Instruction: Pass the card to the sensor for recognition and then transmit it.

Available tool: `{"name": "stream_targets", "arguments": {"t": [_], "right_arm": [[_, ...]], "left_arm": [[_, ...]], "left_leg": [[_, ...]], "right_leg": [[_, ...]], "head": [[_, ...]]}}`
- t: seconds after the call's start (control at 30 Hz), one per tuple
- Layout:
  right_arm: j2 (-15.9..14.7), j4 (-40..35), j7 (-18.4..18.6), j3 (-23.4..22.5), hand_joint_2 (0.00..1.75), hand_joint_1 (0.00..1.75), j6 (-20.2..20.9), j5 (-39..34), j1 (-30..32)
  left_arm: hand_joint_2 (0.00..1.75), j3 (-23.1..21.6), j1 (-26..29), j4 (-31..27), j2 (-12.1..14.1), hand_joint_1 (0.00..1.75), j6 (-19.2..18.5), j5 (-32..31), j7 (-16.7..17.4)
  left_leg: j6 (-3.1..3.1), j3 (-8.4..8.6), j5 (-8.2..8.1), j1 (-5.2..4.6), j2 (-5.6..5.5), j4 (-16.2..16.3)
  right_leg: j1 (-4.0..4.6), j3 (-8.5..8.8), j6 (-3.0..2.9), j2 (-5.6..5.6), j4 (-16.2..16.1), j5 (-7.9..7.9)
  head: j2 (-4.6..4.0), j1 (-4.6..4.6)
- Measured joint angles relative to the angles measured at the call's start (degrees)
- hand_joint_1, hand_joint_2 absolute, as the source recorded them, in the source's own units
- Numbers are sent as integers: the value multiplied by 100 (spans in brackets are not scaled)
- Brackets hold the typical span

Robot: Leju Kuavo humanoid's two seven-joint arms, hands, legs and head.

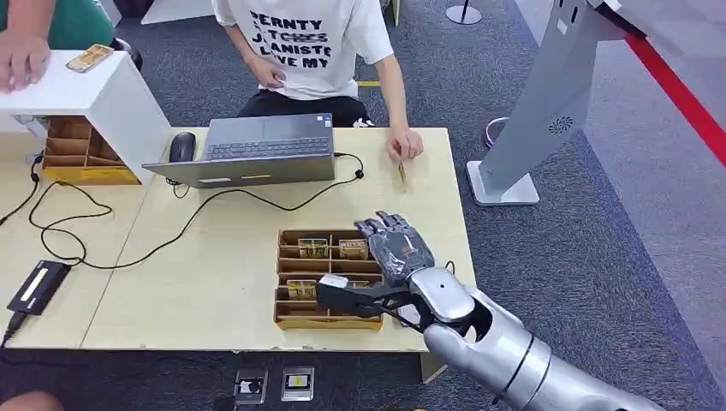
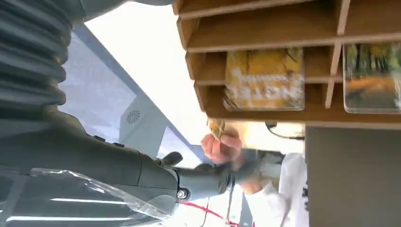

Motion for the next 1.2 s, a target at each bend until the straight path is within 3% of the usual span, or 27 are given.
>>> {"name": "stream_targets", "arguments": {"t": [0.53, 0.57, 0.7, 1.2], "right_arm": [[-254, -917, 243, -380, 175, 21, 52, 330, 238], [-269, -983, 269, -411, 175, 37, 66, 354, 252], [-319, -1193, 291, -485, 175, 45, 122, 391, 348], [-367, -1322, 164, -621, 175, 58, 208, 273, 530]], "left_arm": [[0, 7, -2, 39, -2, 0, -37, -83, -83], [0, 7, -1, 41, -2, 0, -37, -87, -83], [0, 7, -8, 48, -2, 0, -42, -116, -83], [0, 7, -38, 68, -4, 0, -52, -227, -83]], "left_leg": [[0, 0, 0, 0, 1, 0], [0, 0, 0, 0, 1, 0], [0, 0, 0, 0, 1, 0], [0, -1, 0, 0, 2, 0]], "right_leg": [[0, -1, 0, 0, 0, 0], [0, -1, 0, 1, 0, 0], [0, -1, 0, 1, 0, 0], [0, -1, 0, 1, 0, 0]], "head": [[0, 0], [0, 0], [0, 0], [0, 0]]}}
